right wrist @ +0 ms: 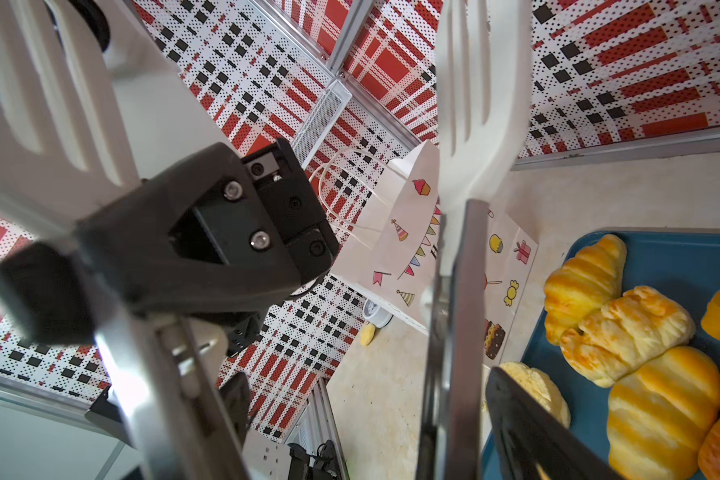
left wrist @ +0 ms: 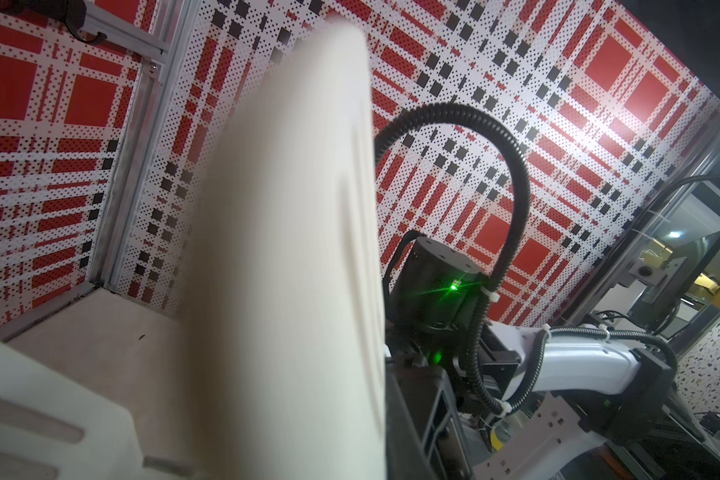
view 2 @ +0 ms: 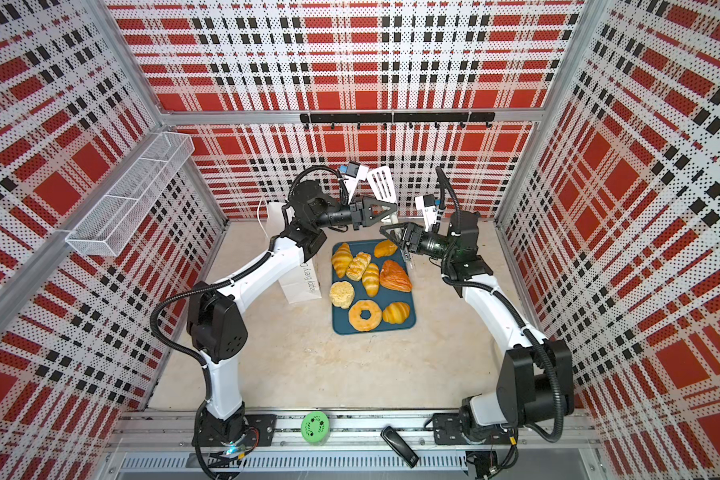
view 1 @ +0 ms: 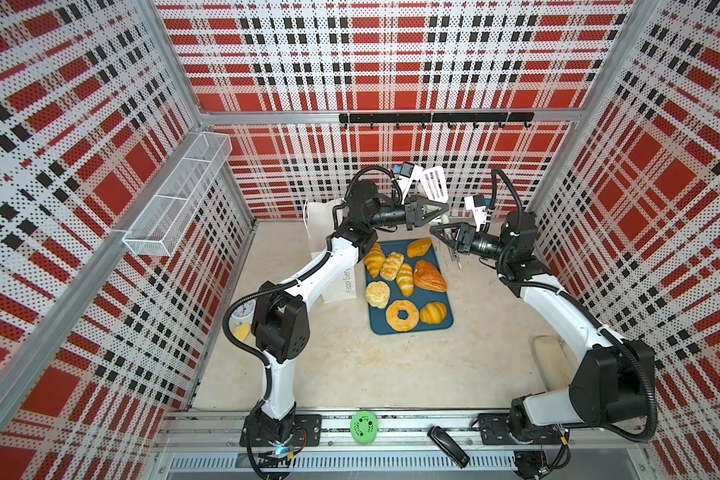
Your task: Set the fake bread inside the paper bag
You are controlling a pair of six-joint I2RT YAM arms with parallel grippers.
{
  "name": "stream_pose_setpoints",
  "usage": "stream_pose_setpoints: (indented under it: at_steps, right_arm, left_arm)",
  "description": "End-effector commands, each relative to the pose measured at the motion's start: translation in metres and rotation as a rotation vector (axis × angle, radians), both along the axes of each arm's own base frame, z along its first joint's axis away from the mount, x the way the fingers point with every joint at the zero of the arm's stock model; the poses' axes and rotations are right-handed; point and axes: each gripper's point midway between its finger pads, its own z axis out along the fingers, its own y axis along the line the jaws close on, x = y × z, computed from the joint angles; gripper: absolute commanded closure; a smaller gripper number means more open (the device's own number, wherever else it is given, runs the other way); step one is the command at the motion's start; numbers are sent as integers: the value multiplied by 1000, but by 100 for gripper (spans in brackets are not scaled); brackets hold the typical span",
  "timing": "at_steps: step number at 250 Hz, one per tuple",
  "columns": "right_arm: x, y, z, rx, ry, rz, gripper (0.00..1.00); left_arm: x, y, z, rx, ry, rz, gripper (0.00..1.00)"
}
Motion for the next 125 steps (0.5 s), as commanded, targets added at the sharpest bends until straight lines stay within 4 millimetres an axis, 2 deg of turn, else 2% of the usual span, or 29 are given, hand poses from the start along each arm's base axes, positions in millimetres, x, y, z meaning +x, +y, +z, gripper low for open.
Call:
stream_pose_setpoints:
  at_steps: [1,125]
  right_arm:
    - [5,2,16,14,-48,-5,12]
    - [7,2,23,18,-55,-16,13]
  left_arm:
    - [-24,9,41,-92,-75,-19,100]
    - [-36,-2,42,-127,-58,-60,100]
